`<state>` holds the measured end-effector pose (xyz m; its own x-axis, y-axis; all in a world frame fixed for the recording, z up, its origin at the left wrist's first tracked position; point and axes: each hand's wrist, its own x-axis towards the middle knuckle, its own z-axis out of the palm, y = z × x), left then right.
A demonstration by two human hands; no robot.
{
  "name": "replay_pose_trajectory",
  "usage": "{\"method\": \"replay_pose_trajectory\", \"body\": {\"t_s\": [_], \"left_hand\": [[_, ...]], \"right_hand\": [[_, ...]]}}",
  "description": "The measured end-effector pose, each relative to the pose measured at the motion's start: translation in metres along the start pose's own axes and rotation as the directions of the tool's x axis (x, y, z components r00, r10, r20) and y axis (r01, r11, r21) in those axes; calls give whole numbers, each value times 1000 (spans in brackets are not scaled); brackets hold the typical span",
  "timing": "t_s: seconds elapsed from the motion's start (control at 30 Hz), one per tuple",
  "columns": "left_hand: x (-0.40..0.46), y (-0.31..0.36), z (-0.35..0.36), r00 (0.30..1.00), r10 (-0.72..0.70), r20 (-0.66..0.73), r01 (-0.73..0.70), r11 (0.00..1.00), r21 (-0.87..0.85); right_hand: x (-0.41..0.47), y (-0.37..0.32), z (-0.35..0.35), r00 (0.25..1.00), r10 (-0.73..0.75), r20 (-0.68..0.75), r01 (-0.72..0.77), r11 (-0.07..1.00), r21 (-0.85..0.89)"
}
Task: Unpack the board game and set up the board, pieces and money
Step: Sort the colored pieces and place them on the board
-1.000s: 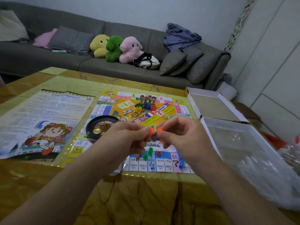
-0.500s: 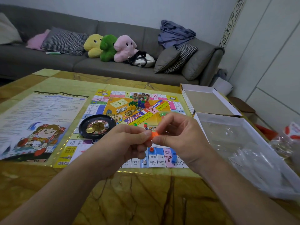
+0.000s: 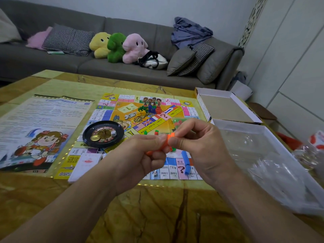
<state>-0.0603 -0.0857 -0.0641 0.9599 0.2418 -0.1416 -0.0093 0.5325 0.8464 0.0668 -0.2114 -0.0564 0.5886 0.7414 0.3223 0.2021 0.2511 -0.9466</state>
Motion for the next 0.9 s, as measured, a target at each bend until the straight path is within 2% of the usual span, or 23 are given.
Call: {"method": "replay_pose_trajectory", "body": {"t_s": [0.2,0.3,0.53,0.73,0.9], "left_hand": [[-1,9,2,999,0,-32,7,973,231],[3,8,6,997,-1,-79,22,964,264],[9,12,9,987,-23,-160,84,921,381],[16,1,13,979,1,-202,61,952,301],[20,1,8,985,-20,-172,85,919,384]], "right_hand": [[1,-6,-14,995,-14,98,29,988,-154],[4,-9,-19,995,-22,96,47,960,-275],[2,-10,-25,996,-5,94,43,910,-412],[1,-1,-26,999,10,31,2,929,-369],[-3,5,-29,999,26,29,-14,934,-357]]}}
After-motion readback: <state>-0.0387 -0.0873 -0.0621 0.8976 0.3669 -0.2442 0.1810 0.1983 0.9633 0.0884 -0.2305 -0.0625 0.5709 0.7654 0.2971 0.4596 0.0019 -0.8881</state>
